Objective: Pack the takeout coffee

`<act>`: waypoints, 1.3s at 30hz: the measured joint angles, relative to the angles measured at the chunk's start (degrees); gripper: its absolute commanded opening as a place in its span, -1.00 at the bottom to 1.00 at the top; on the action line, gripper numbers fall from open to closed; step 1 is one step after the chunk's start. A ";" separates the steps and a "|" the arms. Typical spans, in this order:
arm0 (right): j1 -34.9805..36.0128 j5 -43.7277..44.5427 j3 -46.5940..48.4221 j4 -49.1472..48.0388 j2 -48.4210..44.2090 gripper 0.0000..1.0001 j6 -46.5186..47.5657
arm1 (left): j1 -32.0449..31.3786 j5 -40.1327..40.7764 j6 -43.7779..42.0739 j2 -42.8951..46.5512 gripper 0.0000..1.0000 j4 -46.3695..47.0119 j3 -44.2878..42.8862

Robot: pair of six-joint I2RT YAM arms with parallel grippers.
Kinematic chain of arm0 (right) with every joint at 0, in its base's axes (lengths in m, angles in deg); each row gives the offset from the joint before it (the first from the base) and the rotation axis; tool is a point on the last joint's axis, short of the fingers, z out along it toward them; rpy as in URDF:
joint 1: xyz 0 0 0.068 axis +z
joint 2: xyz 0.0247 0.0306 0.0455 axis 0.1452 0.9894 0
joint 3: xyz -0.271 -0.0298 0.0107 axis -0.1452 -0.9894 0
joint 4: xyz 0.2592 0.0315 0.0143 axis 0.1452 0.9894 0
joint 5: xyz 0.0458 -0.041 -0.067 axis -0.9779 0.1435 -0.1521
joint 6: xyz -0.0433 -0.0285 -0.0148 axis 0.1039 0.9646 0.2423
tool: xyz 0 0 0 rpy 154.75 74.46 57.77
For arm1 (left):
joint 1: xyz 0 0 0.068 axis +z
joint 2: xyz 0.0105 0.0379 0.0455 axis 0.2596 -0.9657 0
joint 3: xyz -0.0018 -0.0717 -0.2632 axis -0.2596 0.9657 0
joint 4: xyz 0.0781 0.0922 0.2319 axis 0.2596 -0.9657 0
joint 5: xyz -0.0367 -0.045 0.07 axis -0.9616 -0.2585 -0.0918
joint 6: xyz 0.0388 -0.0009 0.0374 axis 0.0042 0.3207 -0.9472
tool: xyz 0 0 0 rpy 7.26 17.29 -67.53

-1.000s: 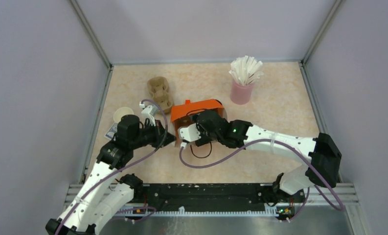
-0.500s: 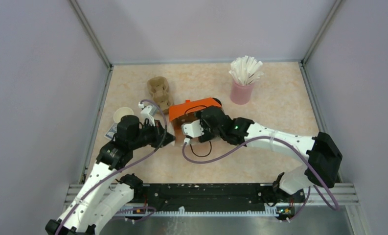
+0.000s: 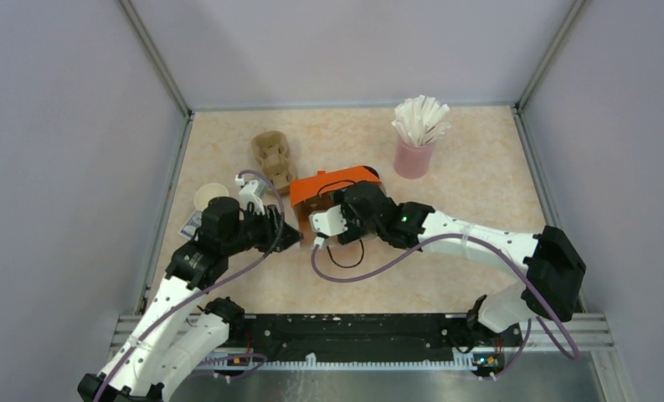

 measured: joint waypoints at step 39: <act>-0.90 -2.80 -3.78 -4.11 1.33 0.06 4.94 | 0.02 -1.14 1.09 -1.57 -0.83 -0.09 -1.09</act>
